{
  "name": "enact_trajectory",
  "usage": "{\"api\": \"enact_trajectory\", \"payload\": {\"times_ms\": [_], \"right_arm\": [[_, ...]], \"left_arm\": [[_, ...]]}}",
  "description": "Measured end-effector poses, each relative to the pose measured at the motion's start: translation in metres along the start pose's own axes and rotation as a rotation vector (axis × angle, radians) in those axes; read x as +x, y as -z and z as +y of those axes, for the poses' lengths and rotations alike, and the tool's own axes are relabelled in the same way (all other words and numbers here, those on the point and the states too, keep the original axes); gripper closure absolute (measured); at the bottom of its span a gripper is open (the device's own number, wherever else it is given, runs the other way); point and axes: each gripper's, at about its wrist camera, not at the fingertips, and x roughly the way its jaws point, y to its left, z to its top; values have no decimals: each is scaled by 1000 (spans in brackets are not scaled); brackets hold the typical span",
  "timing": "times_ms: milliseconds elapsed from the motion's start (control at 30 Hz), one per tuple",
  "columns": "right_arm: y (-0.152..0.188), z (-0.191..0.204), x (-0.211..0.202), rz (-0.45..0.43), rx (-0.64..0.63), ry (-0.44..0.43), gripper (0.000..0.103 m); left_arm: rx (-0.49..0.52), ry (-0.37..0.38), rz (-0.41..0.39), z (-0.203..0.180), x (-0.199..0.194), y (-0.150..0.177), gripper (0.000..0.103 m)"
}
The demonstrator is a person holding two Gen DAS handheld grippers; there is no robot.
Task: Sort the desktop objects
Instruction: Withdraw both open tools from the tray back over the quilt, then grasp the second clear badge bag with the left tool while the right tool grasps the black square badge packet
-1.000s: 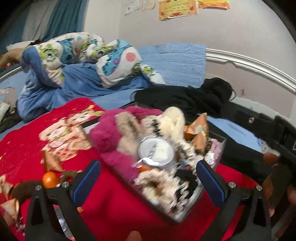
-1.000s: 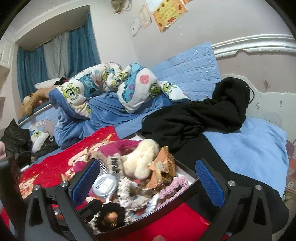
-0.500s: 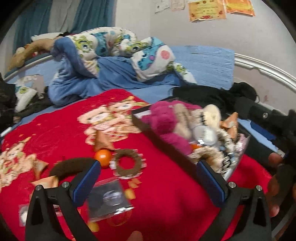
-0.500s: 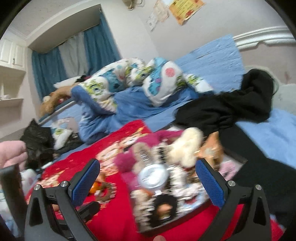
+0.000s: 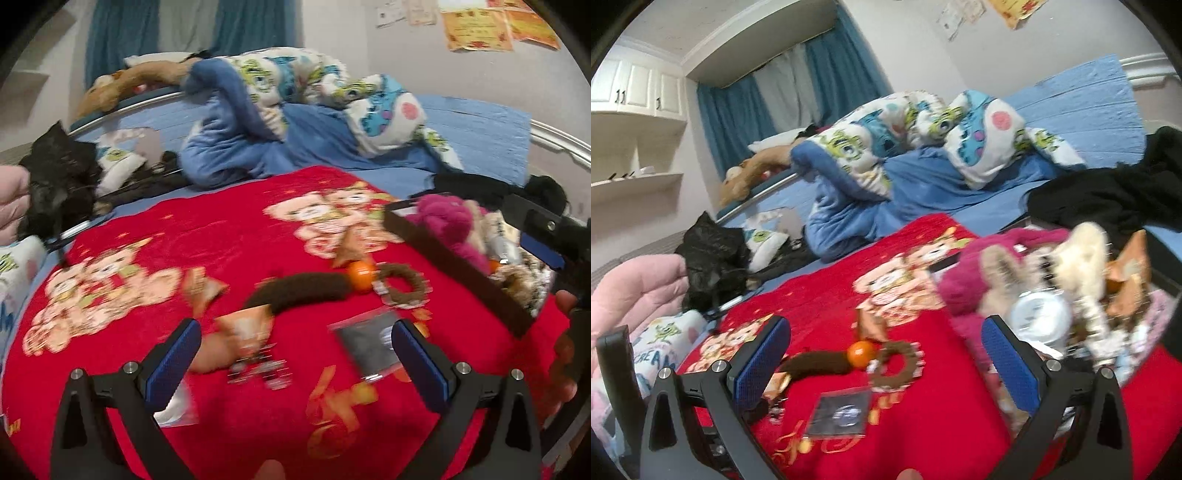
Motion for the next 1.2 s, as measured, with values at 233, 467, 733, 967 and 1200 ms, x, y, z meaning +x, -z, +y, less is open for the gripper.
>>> {"api": "enact_trajectory", "payload": {"times_ms": [233, 467, 733, 967, 1200], "right_arm": [[15, 39, 21, 53, -62, -64, 0], [28, 71, 37, 104, -97, -110, 0], [30, 112, 34, 117, -191, -81, 0], [35, 101, 53, 162, -202, -69, 0], [39, 89, 77, 228, -180, -106, 0]], "left_arm": [[-74, -87, 12, 59, -10, 15, 0], [-137, -151, 25, 100, -20, 34, 0], [-141, -165, 36, 116, -26, 43, 0], [-133, -159, 52, 114, -12, 39, 0], [-126, -169, 57, 112, 0, 35, 0]]}}
